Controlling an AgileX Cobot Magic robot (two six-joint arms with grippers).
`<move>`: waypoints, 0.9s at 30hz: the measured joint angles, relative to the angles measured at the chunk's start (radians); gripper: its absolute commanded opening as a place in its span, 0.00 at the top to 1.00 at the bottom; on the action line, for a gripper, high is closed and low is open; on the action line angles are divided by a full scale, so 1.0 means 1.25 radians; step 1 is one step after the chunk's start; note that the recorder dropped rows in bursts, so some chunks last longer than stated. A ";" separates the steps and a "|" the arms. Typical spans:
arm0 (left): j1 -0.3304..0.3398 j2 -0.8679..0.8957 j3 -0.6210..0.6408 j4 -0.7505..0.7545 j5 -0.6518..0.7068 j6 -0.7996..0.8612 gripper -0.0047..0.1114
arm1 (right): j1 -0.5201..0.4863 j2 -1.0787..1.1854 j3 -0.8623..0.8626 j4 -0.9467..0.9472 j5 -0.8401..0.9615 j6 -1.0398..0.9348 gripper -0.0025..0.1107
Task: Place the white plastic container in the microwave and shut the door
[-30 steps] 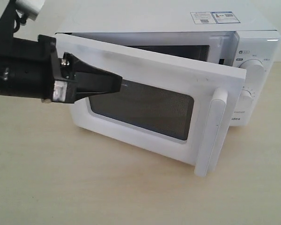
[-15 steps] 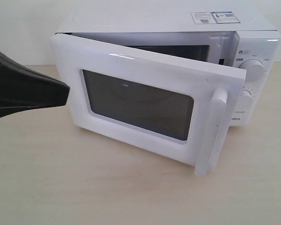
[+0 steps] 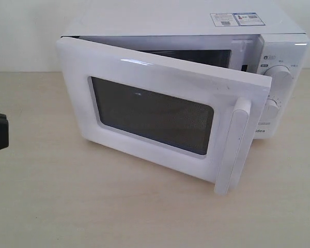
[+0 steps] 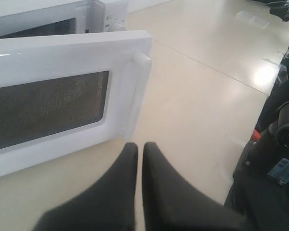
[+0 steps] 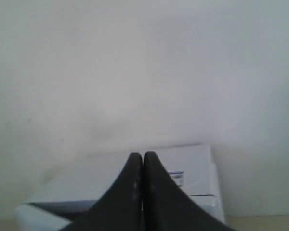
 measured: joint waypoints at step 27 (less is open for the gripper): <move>0.000 0.000 0.001 0.003 -0.013 -0.004 0.92 | 0.209 0.581 0.130 0.724 0.018 -0.498 0.98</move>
